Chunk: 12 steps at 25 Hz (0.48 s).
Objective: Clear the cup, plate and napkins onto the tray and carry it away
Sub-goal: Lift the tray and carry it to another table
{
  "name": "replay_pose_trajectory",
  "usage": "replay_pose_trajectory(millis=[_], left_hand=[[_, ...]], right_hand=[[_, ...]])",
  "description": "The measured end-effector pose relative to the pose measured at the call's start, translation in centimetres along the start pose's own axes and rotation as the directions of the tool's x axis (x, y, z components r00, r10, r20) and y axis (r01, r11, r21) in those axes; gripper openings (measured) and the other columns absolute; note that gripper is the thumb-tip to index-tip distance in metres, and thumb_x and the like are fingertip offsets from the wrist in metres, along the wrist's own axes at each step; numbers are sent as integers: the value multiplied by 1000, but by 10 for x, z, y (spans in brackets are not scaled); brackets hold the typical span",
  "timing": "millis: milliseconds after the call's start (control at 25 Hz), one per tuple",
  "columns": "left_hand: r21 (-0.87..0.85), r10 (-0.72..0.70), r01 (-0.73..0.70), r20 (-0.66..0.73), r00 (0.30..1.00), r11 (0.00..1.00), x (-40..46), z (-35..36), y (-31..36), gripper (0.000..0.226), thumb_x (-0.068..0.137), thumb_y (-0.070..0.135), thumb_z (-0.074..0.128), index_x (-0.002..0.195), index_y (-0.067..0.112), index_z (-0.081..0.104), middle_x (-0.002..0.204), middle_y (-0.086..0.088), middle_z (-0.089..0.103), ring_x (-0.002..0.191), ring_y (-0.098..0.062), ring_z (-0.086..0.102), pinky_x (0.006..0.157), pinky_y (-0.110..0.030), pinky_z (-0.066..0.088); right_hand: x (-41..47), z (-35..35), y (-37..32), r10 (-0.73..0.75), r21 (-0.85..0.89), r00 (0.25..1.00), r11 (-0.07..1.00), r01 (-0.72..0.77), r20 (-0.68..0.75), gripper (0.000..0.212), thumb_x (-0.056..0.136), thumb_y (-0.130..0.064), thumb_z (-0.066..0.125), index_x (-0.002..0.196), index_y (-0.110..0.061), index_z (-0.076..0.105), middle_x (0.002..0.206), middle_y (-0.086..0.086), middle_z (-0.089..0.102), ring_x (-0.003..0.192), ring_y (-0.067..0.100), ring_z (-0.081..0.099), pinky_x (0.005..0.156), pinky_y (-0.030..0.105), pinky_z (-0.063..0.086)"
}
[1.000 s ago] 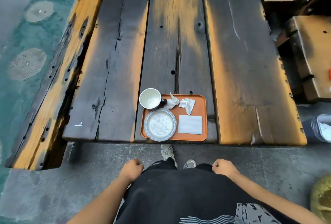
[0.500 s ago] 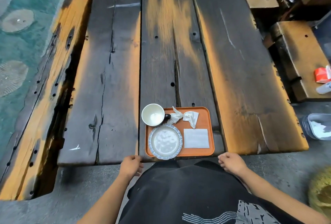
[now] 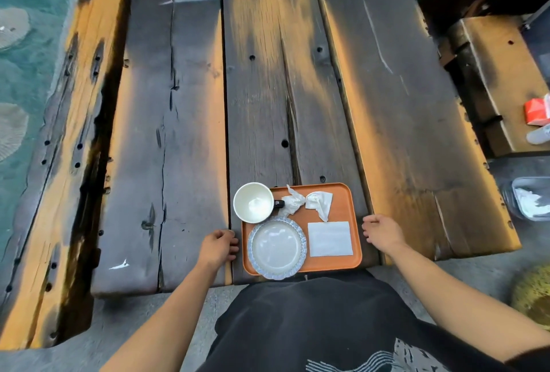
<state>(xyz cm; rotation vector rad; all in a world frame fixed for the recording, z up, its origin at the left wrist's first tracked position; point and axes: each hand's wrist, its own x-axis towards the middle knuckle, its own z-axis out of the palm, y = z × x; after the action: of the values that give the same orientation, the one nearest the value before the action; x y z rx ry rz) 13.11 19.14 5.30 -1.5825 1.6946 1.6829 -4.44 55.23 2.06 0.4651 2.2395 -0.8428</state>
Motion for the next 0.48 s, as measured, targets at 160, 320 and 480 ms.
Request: replay_pose_trajectory(millis=[160,320,480], left_hand=[[28,8,-8,-12,1000,1000,8,9,12,13,103,15,55,100,9,65,101,-17,72,87,-29,68,83,-46,59],[50,8,-7,-37,999,999,19,18,20,19,103,12,56,111,0,67,100,-19,74,93,-34,73,79,-42,62],[105,19,-13,-55,998,994,23,26,25,14,101,7,59,105,-3,68,94,-19,73,86,-33,72,75,-41,62]], right_hand=[[3,3,-19,-16,-19,1000,1000,16,-12,12,93,-22,65,104,-22,70,107,2,73,100,24,69,93,46,59],[9,4,-25,-8,-35,1000,999,9,6,3,89,-31,68,88,-32,65,100,-2,74,93,21,71,87,45,61],[8,5,-35,-19,-51,1000,999,19,7,3,90,-29,69,88,-26,69,92,-2,74,87,21,71,81,44,63]])
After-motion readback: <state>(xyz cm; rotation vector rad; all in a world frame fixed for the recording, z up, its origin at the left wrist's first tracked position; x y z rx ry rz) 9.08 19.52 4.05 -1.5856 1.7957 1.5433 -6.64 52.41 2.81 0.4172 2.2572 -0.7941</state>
